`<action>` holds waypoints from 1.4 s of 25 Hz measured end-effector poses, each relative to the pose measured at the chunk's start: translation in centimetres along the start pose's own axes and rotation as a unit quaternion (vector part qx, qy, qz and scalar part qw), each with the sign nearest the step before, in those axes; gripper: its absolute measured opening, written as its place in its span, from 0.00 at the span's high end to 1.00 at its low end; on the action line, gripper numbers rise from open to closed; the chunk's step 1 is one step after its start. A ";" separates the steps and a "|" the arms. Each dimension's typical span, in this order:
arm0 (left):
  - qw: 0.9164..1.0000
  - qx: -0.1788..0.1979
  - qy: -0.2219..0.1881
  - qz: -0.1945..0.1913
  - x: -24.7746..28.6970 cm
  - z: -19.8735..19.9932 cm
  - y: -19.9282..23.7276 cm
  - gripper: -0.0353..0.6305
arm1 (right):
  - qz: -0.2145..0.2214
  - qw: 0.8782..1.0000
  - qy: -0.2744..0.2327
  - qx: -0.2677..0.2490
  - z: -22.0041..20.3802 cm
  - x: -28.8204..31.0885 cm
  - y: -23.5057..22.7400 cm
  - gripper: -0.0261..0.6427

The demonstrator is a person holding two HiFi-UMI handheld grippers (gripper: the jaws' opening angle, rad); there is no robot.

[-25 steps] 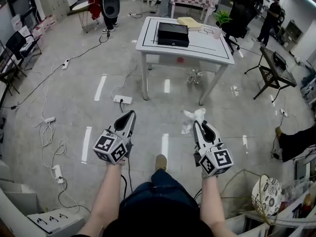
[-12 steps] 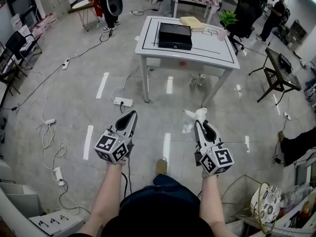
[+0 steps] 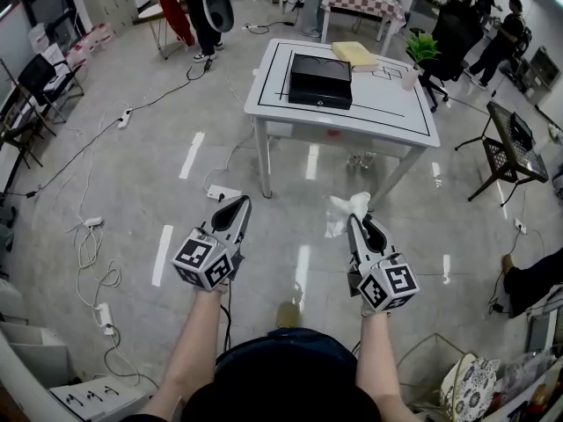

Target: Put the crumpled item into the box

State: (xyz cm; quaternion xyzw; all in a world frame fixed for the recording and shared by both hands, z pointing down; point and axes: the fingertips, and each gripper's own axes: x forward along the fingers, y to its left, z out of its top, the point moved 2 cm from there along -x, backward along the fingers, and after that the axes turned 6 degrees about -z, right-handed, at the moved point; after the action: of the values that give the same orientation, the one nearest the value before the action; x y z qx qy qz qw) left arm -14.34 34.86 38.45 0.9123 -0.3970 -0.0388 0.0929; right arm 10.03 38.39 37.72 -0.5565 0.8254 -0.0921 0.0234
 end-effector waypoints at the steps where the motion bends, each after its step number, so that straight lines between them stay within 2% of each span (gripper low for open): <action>1: 1.000 -0.001 0.001 0.001 0.6 -0.1 0.2 0.94 | 0.002 1.000 0.001 0.001 0.0 0.6 -0.4 0.87; 16: 1.000 -0.019 0.008 0.012 6.6 -1.9 2.0 0.94 | 0.017 1.000 0.013 0.020 -0.5 5.1 -5.4 0.87; 26: 1.000 -0.010 0.021 0.007 8.1 -1.8 1.7 0.94 | 0.022 0.999 0.017 0.041 -1.1 5.8 -6.4 0.87; 35: 1.000 -0.015 0.017 0.011 9.6 -1.7 4.0 0.94 | 0.039 0.999 0.018 0.032 -0.6 8.9 -6.2 0.87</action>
State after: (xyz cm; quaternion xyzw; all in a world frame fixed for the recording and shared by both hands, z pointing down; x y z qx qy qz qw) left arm -10.40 25.38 40.91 0.9067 -0.4052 -0.0285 0.1138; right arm 12.27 28.00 40.00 -0.5207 0.8436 -0.1275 0.0298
